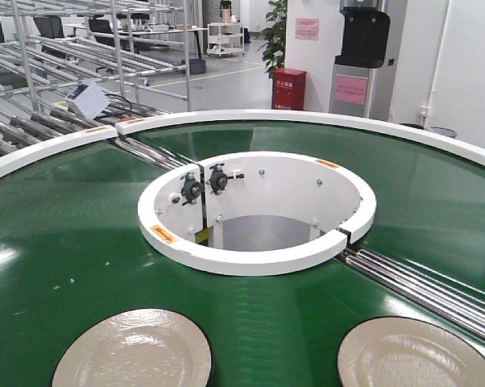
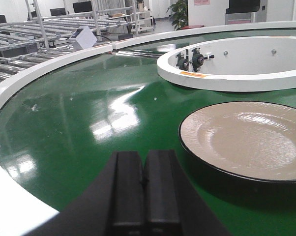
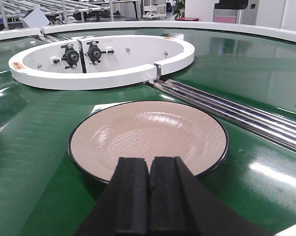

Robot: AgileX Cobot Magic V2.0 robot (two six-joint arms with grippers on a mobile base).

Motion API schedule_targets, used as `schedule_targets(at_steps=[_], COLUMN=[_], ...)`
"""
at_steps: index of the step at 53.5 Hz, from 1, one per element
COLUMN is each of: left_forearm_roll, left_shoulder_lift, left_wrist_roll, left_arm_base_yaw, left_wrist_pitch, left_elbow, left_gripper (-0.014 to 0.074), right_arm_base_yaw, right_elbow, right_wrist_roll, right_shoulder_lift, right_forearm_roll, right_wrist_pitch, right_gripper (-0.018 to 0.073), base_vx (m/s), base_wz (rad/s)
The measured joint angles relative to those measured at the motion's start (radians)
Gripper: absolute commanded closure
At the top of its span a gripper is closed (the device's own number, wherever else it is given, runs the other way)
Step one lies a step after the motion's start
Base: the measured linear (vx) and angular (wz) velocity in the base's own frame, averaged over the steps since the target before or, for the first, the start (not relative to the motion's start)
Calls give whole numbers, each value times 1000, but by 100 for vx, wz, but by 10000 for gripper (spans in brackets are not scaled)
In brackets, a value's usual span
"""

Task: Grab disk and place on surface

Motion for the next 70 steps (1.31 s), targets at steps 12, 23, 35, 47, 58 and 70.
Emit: schedule_targets(at_steps=[12,23,35,47,58,70], left_forearm_roll=[0,0,0,0,0,0], left_shoulder_lift=[0,0,0,0,0,22], left_wrist_roll=[0,0,0,0,0,45], left_arm_base_yaw=[0,0,0,0,0,0], left_wrist_pitch=[0,0,0,-12,-261,-414], left_elbow=[0,0,0,0,0,-226], left_gripper=[596,596,596,596,596,596], right_arm_base_yaw=[0,0,0,0,0,0], right_elbow=[0,0,0,0,0,-230], right_wrist_roll=[0,0,0,0,0,-51], right_shoulder_lift=[0,0,0,0,0,44], right_forearm_roll=[0,0,0,0,0,0], right_wrist_pitch=[0,0,0,-22,-223,-263], right_gripper=[568,568,568,568,568,568], base_vx=[0,0,0,0,0,0], base_wz=[0,0,0,0,0,0])
